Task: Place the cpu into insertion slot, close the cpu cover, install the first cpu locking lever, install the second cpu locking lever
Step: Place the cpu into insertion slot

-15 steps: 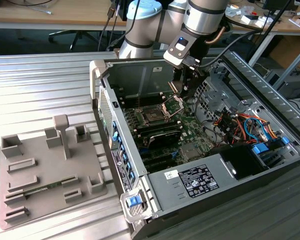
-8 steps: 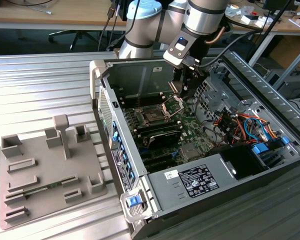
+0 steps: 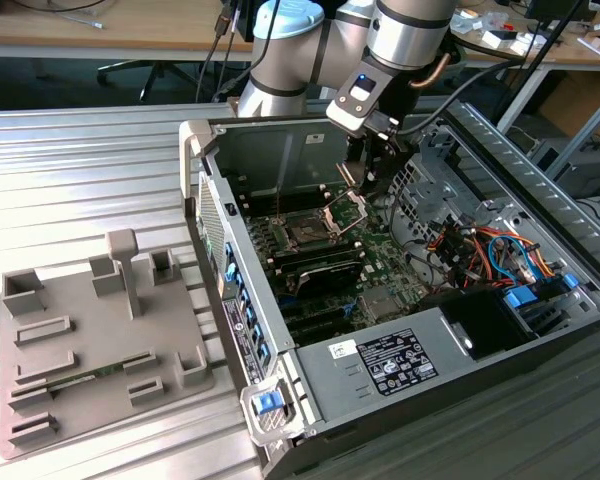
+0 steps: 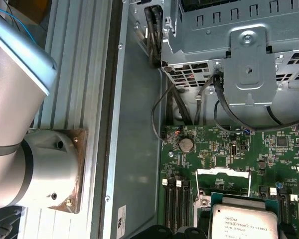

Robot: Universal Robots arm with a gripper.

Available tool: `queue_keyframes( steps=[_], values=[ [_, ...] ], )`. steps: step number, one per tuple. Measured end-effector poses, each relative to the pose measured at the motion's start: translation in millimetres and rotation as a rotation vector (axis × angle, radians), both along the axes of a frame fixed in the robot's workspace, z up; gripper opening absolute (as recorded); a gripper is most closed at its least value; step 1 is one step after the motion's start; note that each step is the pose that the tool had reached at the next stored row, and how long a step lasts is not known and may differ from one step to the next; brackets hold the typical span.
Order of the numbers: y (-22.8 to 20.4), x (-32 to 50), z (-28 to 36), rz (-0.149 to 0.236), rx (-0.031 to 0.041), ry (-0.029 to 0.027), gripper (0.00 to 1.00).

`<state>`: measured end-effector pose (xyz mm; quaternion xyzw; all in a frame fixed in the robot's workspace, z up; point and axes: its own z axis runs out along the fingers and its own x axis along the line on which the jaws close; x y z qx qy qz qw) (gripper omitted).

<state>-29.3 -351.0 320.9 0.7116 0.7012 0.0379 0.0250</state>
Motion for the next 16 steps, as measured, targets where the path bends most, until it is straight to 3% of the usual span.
queue_keyframes(
  steps=[16],
  values=[
    [0.0,0.0,-3.0,-0.004,0.0000,0.0000,0.55]
  ],
)
